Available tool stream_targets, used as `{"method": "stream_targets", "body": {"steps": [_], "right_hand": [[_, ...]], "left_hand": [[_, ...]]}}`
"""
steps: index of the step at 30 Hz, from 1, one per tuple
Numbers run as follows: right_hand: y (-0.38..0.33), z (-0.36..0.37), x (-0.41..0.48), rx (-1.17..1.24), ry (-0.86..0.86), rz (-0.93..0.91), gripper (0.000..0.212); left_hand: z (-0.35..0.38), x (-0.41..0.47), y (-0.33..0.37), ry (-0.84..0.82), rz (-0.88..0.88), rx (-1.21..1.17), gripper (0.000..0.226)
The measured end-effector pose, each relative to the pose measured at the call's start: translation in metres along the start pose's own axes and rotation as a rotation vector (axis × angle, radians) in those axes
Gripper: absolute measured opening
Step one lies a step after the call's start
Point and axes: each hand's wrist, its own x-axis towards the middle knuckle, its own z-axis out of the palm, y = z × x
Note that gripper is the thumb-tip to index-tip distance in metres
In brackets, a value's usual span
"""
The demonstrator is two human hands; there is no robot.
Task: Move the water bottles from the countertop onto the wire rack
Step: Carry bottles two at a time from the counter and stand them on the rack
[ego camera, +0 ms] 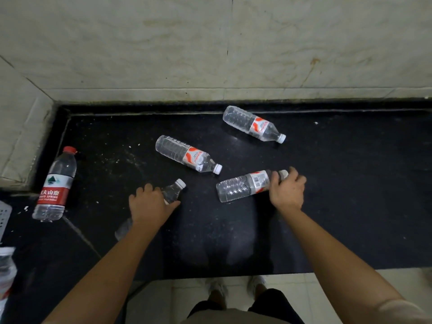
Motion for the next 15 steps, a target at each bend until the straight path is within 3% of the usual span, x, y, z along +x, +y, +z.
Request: {"method": "stream_targets", "body": {"steps": [3, 5, 9, 12, 15], "right_hand": [[-0.015, 0.01, -0.003, 0.228, -0.211, 0.357, 0.116], [-0.022, 0.024, -0.01, 0.358, -0.353, 0.458, 0.135], [-0.022, 0.047, -0.011, 0.493, -0.326, 0.436, 0.119], [-0.013, 0.049, -0.007, 0.592, -0.316, 0.414, 0.109], [-0.003, 0.044, -0.009, 0.678, -0.379, 0.434, 0.087]], "left_hand": [[0.003, -0.001, 0.0, -0.088, -0.14, -0.178, 0.086], [0.004, -0.003, -0.003, -0.204, -0.237, -0.379, 0.088], [0.011, -0.012, -0.008, -0.331, -0.172, -0.414, 0.097], [0.014, -0.022, -0.007, -0.264, -0.127, -0.411, 0.095], [0.01, -0.026, -0.006, -0.2, -0.146, -0.418, 0.075]]}}
